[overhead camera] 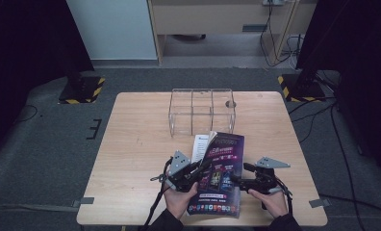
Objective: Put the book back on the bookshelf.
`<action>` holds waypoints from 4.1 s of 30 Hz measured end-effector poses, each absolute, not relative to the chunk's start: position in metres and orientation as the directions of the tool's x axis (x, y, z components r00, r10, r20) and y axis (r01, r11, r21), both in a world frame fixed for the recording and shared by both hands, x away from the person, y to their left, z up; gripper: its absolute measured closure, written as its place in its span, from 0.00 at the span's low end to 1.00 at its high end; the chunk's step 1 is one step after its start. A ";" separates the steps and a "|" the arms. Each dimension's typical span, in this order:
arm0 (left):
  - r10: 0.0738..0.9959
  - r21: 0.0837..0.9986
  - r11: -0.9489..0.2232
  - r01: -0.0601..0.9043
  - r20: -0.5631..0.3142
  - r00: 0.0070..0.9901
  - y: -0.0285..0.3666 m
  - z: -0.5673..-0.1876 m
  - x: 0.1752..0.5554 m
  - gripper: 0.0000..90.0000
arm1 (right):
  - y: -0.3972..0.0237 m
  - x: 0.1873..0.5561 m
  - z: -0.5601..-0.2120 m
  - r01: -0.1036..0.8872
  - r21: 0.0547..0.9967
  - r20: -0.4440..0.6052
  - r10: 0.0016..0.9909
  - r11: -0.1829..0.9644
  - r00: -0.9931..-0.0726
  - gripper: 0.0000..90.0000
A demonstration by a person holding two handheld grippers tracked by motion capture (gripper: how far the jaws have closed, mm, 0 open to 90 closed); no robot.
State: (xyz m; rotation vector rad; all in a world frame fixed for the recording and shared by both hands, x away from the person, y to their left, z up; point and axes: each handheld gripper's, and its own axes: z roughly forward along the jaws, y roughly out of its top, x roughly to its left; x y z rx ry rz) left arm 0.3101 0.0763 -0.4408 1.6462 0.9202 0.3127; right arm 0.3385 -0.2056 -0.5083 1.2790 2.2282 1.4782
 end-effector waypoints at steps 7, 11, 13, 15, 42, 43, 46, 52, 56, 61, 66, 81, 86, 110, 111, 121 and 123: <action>0.705 0.918 -0.021 0.396 -0.267 0.657 0.077 -0.441 0.309 0.93 | -0.198 0.341 -0.512 0.574 0.809 0.344 0.689 0.127 -0.638 0.20; 0.703 0.920 -0.020 0.392 -0.266 0.660 0.077 -0.441 0.308 0.93 | -0.195 0.343 -0.514 0.583 0.804 0.370 0.667 0.119 -0.646 0.20; 0.701 0.920 -0.021 0.392 -0.266 0.661 0.077 -0.441 0.308 0.93 | -0.193 0.344 -0.515 0.589 0.798 0.382 0.652 0.124 -0.655 0.20; 0.700 0.920 -0.021 0.392 -0.266 0.662 0.077 -0.441 0.308 0.93 | -0.191 0.344 -0.516 0.593 0.795 0.392 0.639 0.127 -0.662 0.20; 0.703 0.915 0.000 0.402 -0.286 0.651 0.085 -0.446 0.309 0.93 | -0.192 0.348 -0.508 0.647 0.757 0.456 0.632 0.095 -0.626 0.63; 0.704 0.915 0.004 0.403 -0.288 0.649 0.086 -0.446 0.310 0.93 | -0.193 0.347 -0.508 0.651 0.754 0.466 0.627 0.087 -0.624 0.66; 0.706 0.914 0.010 0.405 -0.293 0.645 0.087 -0.447 0.310 0.93 | -0.195 0.347 -0.505 0.653 0.754 0.479 0.621 0.072 -0.621 0.71; 0.711 0.914 0.014 0.405 -0.294 0.639 0.088 -0.447 0.310 0.93 | -0.196 0.346 -0.501 0.662 0.747 0.500 0.610 0.056 -0.615 0.78; 0.713 0.914 0.016 0.405 -0.294 0.637 0.089 -0.447 0.311 0.93 | -0.197 0.346 -0.499 0.673 0.738 0.516 0.604 0.046 -0.608 0.80; 0.724 0.914 0.026 0.406 -0.297 0.623 0.094 -0.449 0.312 0.93 | -0.199 0.344 -0.496 0.671 0.740 0.523 0.594 0.038 -0.611 0.83; 0.738 0.910 0.024 0.413 -0.295 0.607 0.099 -0.451 0.315 0.93 | -0.201 0.342 -0.490 0.656 0.754 0.517 0.591 0.028 -0.619 0.86; 0.747 0.890 0.032 0.454 -0.323 0.581 0.109 -0.459 0.321 0.90 | -0.206 0.338 -0.471 0.603 0.798 0.481 0.591 0.012 -0.648 0.92; 0.746 0.889 0.035 0.457 -0.327 0.580 0.112 -0.459 0.322 0.88 | -0.205 0.338 -0.467 0.597 0.802 0.478 0.588 0.011 -0.653 0.92; 0.828 0.892 0.024 0.451 -0.271 0.491 0.147 -0.464 0.323 0.62 | -0.201 0.335 -0.439 0.508 0.861 0.413 0.586 -0.002 -0.698 0.92; 0.837 0.892 0.012 0.451 -0.256 0.484 0.150 -0.466 0.322 0.61 | -0.201 0.336 -0.439 0.509 0.861 0.415 0.589 -0.008 -0.694 0.92; 0.908 0.846 -0.026 0.533 -0.202 0.366 0.190 -0.492 0.317 0.52 | -0.210 0.338 -0.424 0.477 0.877 0.415 0.599 -0.063 -0.684 0.92; 0.922 0.840 -0.039 0.541 -0.179 0.345 0.195 -0.495 0.317 0.50 | -0.210 0.338 -0.420 0.466 0.882 0.408 0.603 -0.068 -0.686 0.92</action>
